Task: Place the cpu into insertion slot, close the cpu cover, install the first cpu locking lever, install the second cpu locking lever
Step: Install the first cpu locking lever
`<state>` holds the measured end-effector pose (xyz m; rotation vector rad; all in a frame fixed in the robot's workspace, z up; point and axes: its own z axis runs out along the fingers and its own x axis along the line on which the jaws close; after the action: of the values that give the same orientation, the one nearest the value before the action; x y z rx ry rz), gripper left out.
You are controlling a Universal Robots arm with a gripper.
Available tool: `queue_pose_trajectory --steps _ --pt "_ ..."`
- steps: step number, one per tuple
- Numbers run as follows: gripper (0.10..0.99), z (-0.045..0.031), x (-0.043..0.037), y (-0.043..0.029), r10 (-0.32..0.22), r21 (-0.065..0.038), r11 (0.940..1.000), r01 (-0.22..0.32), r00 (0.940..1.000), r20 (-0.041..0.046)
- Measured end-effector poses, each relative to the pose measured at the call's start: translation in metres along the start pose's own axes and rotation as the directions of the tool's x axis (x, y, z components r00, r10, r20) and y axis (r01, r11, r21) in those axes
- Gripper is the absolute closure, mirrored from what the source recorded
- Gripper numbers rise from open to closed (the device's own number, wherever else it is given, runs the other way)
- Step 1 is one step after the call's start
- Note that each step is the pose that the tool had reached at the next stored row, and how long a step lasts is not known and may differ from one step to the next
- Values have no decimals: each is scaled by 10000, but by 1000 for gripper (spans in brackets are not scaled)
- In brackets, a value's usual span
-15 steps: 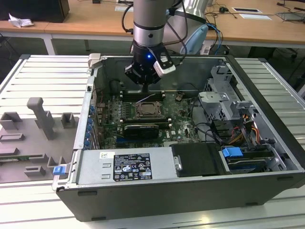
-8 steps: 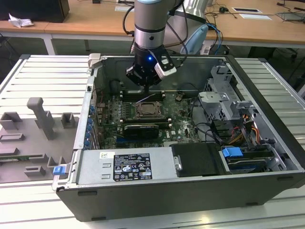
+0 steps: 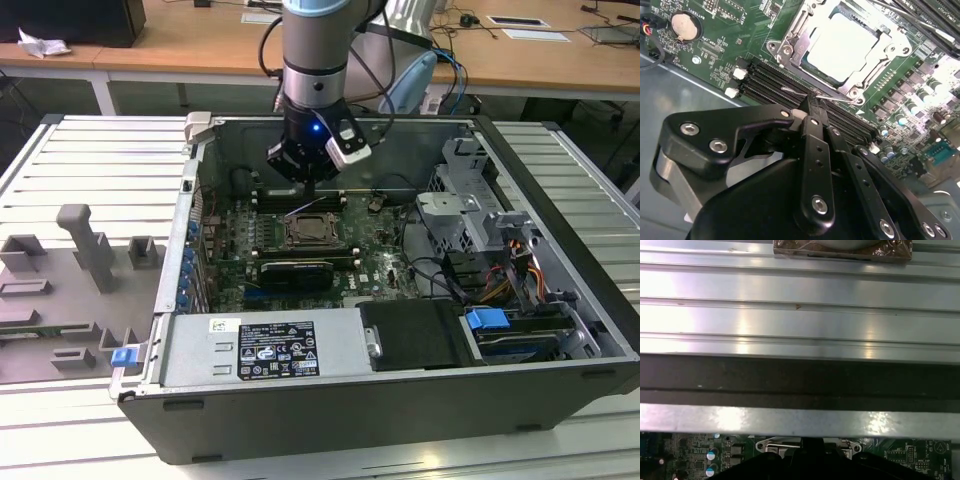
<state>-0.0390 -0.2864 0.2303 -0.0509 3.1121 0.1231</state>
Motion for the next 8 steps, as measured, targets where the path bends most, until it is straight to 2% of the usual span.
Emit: queue_pose_trajectory --steps 8 --pt "980 38 -9 -3 -8 -27 10000 8 10000 0"
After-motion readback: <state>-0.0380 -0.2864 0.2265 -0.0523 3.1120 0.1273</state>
